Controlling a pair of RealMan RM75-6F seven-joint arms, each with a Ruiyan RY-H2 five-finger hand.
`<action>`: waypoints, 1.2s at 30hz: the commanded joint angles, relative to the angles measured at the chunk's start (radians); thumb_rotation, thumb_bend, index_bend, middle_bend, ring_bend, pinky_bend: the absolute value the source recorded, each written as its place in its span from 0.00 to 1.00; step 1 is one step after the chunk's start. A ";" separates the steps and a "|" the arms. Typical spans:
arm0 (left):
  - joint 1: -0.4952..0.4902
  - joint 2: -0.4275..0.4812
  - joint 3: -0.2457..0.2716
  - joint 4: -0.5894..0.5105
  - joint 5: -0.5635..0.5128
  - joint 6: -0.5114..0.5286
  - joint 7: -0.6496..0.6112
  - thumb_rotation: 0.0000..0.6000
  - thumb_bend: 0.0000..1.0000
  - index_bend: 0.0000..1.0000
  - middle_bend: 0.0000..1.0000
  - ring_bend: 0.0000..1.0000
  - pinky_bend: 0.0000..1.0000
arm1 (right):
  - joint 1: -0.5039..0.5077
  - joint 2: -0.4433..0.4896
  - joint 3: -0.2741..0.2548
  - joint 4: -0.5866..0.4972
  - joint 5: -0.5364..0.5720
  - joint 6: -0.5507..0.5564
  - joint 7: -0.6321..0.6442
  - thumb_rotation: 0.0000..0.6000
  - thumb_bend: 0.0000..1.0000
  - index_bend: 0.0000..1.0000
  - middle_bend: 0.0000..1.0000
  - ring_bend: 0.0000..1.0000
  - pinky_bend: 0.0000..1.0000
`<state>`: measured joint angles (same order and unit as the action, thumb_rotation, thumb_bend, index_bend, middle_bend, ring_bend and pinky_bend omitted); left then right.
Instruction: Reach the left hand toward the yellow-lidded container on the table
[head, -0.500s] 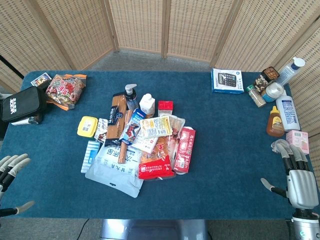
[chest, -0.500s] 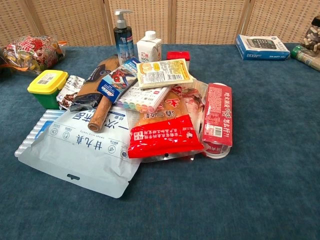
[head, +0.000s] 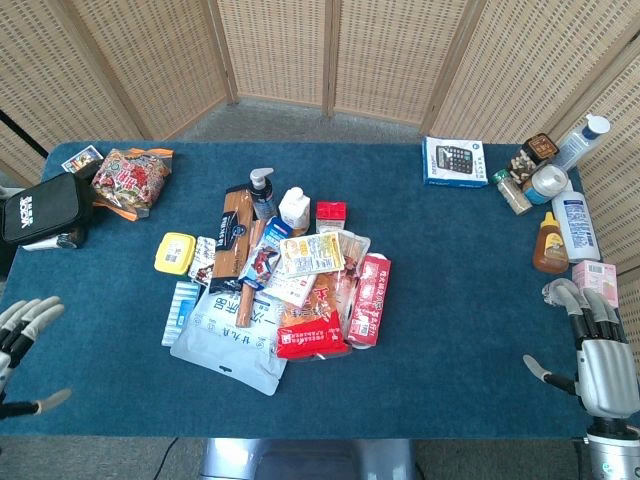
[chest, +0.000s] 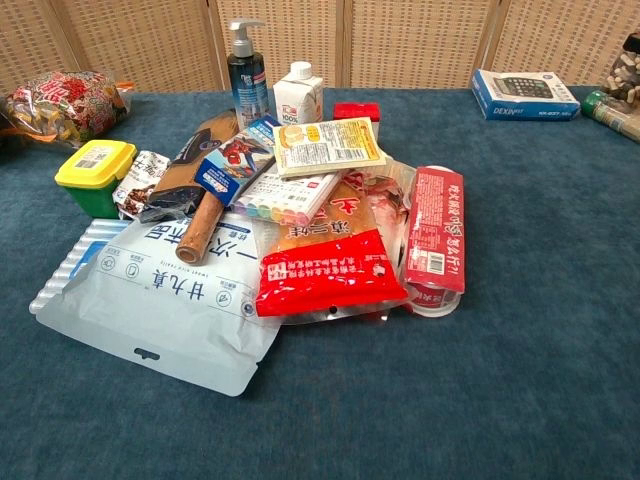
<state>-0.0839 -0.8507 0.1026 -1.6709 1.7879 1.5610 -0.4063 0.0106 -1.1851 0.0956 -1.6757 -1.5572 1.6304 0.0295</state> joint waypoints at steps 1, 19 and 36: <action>-0.099 -0.032 -0.068 0.089 -0.070 -0.109 -0.041 1.00 0.00 0.00 0.00 0.00 0.00 | 0.000 0.002 0.002 -0.001 0.004 -0.001 0.003 1.00 0.00 0.00 0.00 0.00 0.00; -0.430 -0.170 -0.215 0.192 -0.413 -0.648 0.437 1.00 0.00 0.00 0.00 0.00 0.00 | -0.003 0.012 0.003 -0.014 0.004 0.001 0.034 1.00 0.00 0.00 0.00 0.00 0.00; -0.587 -0.454 -0.253 0.385 -0.559 -0.759 0.617 1.00 0.00 0.00 0.00 0.00 0.00 | -0.003 0.017 0.024 -0.003 0.044 -0.005 0.081 1.00 0.00 0.00 0.00 0.00 0.00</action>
<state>-0.6604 -1.2913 -0.1502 -1.2952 1.2412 0.8120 0.2016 0.0073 -1.1687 0.1197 -1.6790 -1.5133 1.6257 0.1108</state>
